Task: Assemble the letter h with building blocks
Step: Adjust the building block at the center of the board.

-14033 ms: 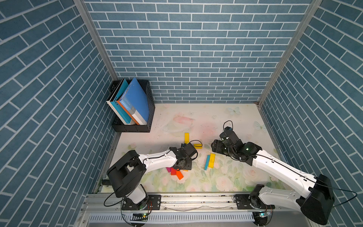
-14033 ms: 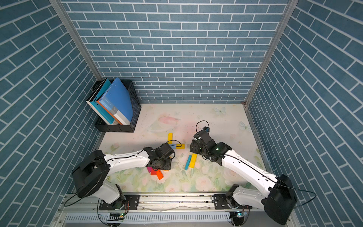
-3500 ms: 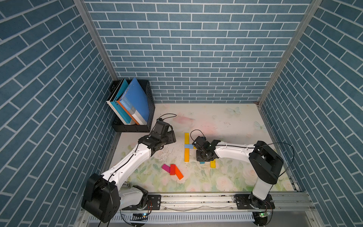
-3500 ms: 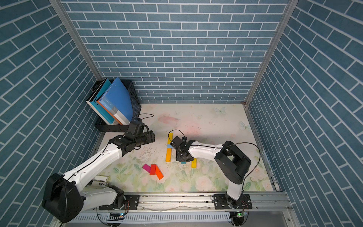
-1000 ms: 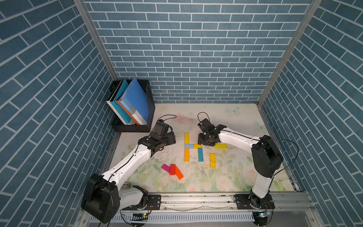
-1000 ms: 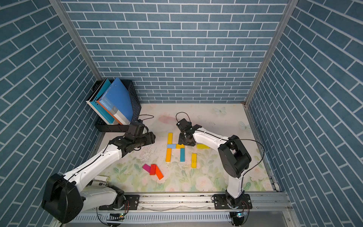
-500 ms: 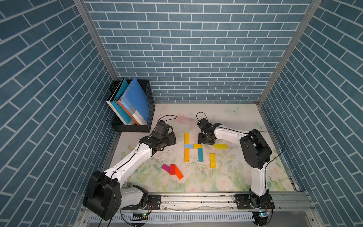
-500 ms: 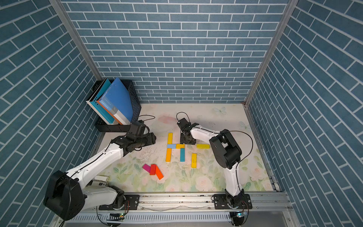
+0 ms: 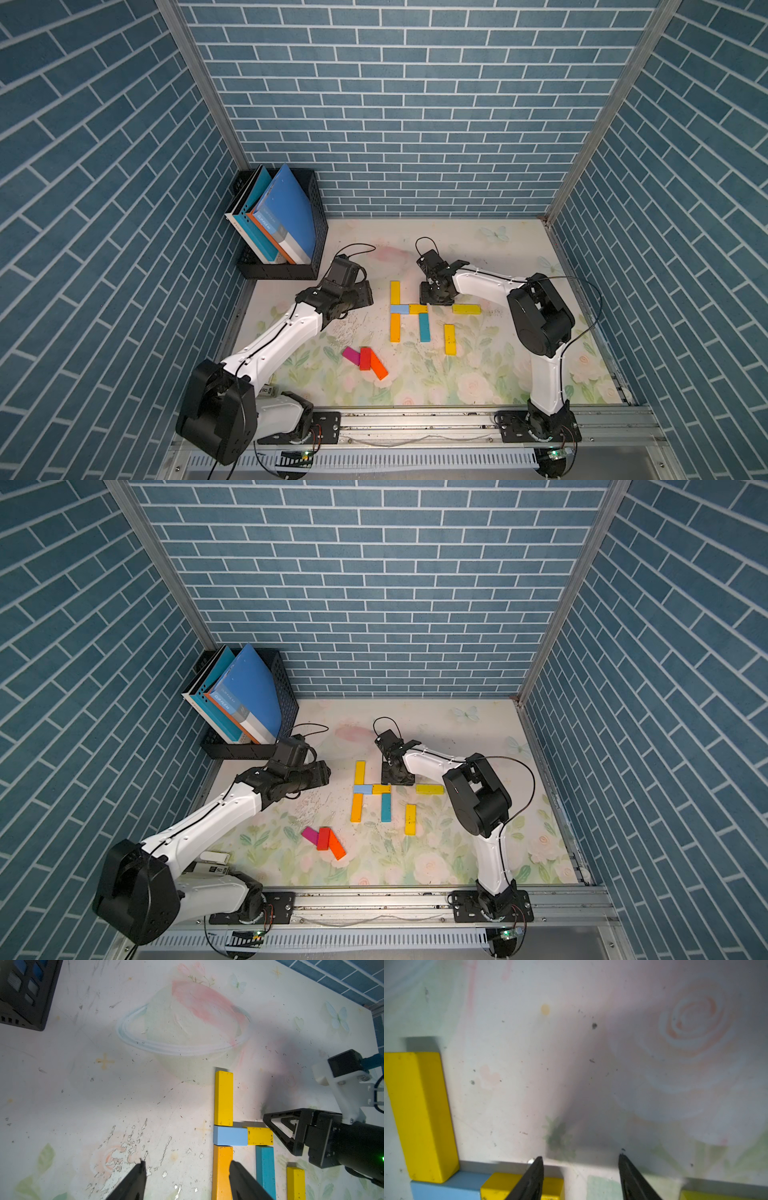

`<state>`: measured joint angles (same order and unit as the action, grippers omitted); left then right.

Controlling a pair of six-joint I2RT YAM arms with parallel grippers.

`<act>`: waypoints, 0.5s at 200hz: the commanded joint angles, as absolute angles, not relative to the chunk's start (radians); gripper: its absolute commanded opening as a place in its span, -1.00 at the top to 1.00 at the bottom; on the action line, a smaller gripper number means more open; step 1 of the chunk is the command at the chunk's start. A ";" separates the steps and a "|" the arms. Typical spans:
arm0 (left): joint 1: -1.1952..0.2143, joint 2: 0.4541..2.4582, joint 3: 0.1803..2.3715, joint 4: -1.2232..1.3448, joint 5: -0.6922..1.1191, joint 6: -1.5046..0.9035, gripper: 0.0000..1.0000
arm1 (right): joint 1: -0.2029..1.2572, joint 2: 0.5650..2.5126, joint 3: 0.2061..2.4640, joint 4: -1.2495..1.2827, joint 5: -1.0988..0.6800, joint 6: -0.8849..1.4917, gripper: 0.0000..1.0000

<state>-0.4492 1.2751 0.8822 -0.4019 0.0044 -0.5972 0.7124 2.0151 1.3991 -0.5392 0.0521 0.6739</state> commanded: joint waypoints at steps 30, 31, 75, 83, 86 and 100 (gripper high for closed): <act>-0.440 1.276 0.874 -0.414 -0.006 -0.592 -0.38 | 0.716 1.986 1.385 -0.551 0.062 0.663 -0.17; -0.441 1.277 0.874 -0.414 -0.007 -0.592 -0.38 | 0.716 1.985 1.386 -0.551 0.063 0.663 -0.17; -0.442 1.270 0.894 -0.425 -0.013 -0.592 -0.39 | 0.733 1.856 1.342 -0.520 0.107 0.691 -0.21; -0.441 1.271 0.896 -0.426 -0.014 -0.591 -0.40 | 0.736 1.830 1.327 -0.518 0.106 0.699 -0.22; -0.440 1.271 0.898 -0.426 -0.014 -0.592 -0.40 | 0.738 1.820 1.321 -0.519 0.105 0.702 -0.22; -0.441 1.272 0.900 -0.426 -0.017 -0.593 -0.41 | 0.752 1.778 1.281 -0.521 0.104 0.719 -0.24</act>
